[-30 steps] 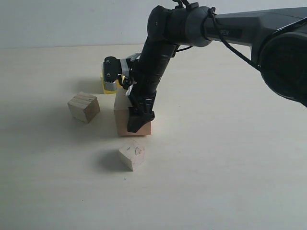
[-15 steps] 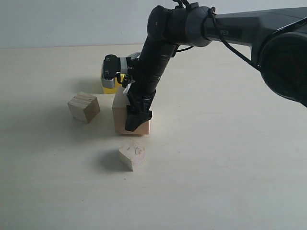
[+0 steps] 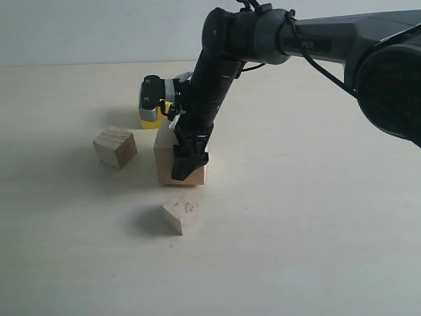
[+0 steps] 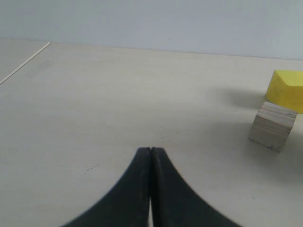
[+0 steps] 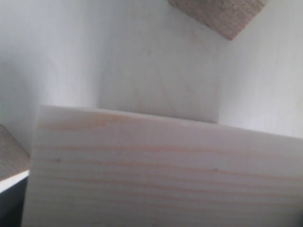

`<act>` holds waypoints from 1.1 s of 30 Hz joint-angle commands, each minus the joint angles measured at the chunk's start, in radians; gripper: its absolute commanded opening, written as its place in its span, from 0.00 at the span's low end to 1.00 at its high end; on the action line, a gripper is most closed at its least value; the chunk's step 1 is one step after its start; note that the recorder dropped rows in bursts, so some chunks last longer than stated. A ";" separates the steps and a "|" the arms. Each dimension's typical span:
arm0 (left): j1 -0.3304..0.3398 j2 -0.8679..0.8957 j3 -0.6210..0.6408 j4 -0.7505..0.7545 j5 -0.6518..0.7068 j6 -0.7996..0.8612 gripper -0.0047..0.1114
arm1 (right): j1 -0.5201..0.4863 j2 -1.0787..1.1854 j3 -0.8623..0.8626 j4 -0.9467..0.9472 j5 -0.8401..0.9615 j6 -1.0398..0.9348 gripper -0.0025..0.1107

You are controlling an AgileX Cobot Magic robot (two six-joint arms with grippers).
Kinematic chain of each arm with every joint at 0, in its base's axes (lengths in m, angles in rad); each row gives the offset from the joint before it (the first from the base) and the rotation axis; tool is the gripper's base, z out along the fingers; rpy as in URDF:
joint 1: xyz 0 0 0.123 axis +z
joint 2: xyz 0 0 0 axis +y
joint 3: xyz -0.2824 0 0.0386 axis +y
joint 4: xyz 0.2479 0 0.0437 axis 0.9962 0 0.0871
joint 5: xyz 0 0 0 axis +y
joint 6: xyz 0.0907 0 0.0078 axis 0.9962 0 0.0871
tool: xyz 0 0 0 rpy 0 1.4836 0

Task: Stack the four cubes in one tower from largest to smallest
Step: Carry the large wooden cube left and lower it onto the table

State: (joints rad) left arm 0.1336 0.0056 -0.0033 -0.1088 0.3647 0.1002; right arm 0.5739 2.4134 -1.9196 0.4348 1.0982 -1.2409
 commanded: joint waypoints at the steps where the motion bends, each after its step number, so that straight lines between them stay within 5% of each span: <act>1: -0.007 -0.006 0.003 0.002 -0.010 0.000 0.04 | 0.001 0.035 0.010 -0.001 0.010 0.012 0.60; 25: -0.007 -0.006 0.003 0.002 -0.010 0.000 0.04 | 0.001 0.035 0.010 -0.007 -0.040 0.038 0.67; 33: -0.007 -0.006 0.003 0.002 -0.010 0.000 0.04 | 0.001 0.035 0.010 0.008 -0.047 0.038 0.82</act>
State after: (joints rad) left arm 0.1336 0.0056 -0.0033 -0.1088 0.3647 0.1002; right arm 0.5739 2.4152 -1.9196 0.4473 1.0746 -1.2074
